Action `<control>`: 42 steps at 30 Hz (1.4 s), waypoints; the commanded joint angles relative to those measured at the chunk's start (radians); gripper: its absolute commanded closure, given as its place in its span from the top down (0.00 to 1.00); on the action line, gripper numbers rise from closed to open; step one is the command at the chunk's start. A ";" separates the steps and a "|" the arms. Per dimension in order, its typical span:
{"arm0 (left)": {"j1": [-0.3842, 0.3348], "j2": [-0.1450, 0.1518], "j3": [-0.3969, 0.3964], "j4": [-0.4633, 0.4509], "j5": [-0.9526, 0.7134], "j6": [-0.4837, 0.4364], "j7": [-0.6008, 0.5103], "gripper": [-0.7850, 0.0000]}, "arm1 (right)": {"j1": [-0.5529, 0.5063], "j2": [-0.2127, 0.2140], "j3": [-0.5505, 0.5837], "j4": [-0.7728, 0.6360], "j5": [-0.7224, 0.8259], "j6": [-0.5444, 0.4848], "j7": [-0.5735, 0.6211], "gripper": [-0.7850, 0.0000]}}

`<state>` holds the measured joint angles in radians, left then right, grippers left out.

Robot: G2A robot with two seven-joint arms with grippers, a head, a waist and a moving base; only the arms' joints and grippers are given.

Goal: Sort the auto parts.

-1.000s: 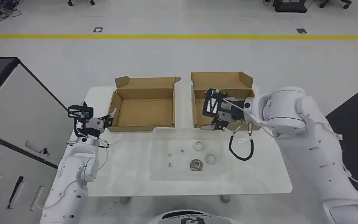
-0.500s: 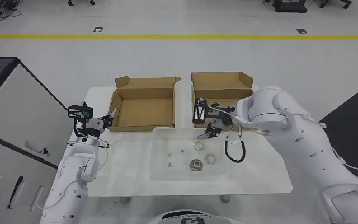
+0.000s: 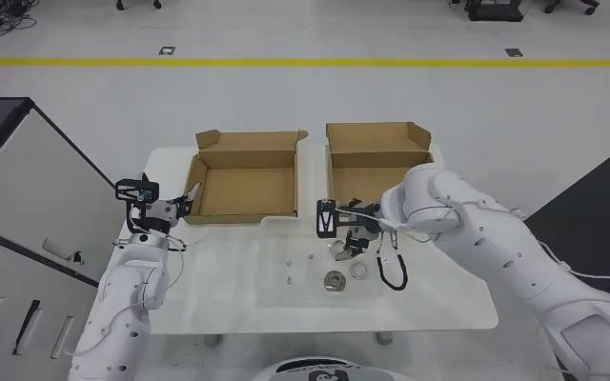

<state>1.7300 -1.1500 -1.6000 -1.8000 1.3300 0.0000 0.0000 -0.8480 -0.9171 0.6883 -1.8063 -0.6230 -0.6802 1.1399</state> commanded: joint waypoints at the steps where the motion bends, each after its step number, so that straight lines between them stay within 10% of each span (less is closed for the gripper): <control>1: 0.000 0.000 0.000 0.000 0.000 0.000 0.000 1.00 | 0.003 -0.001 -0.019 0.002 0.001 0.000 0.000 1.00; 42: 0.000 0.000 0.000 0.000 0.000 0.000 0.000 1.00 | -0.009 -0.014 -0.150 -0.013 -0.082 0.049 0.049 1.00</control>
<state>1.7300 -1.1500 -1.6000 -1.8000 1.3300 0.0000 0.0000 -0.8634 -0.9298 0.5475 -1.8170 -0.7105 -0.6422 1.1777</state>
